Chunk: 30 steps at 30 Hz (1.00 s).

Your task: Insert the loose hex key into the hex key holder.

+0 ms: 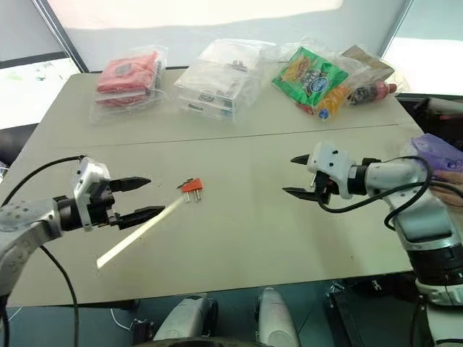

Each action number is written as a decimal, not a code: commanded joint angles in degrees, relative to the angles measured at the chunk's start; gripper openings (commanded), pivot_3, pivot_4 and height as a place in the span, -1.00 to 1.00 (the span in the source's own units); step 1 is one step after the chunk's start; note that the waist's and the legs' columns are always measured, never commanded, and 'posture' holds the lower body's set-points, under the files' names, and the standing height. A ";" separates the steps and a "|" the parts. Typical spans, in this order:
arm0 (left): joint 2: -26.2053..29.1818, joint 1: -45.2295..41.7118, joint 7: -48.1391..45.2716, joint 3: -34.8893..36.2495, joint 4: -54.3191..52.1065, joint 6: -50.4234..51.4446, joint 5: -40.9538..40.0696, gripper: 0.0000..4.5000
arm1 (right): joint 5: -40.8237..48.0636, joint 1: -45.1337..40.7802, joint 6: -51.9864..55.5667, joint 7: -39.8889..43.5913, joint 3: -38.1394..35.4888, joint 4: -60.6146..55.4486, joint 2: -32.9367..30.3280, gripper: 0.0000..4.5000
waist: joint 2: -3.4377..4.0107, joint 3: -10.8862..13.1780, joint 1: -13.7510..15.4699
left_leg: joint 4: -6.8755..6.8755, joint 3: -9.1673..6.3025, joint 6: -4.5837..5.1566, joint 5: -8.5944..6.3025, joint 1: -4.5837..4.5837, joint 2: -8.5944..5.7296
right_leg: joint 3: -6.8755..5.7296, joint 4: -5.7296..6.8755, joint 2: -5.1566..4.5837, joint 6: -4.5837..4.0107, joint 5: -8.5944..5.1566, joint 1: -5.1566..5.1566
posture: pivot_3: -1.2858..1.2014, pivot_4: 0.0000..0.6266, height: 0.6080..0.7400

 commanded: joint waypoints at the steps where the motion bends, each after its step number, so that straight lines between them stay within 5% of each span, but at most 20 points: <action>1: 1.31 -1.15 -2.20 1.48 1.65 -1.69 0.29 0.99 | 1.18 -2.16 0.16 1.40 -0.43 0.20 -0.67 0.64 | 0.00 0.00 0.00 | -0.01 0.00 0.00 0.00 0.00 0.00 | 0.00 -0.01 0.00 0.00 0.00 0.00 | 0.03 -0.52 1.00; 24: -1.34 -4.21 2.98 1.43 2.66 -1.36 0.75 0.99 | -3.55 -7.64 -5.92 0.67 4.61 5.60 3.89 0.64 | 0.01 0.02 0.07 | -0.02 -0.01 0.00 0.00 -0.05 -0.02 | 0.04 -0.08 -0.07 0.01 0.01 -0.03 | 0.03 -0.52 1.00; 30: -4.13 -1.77 8.42 3.61 1.57 -2.11 2.61 0.99 | -9.41 -11.47 -11.29 -2.01 12.19 12.37 12.72 0.64 | 0.00 0.02 -0.84 | -0.04 -0.03 -0.03 0.02 -0.05 0.00 | 0.04 -0.04 -0.05 0.01 0.01 -0.05 | 0.03 -0.52 1.00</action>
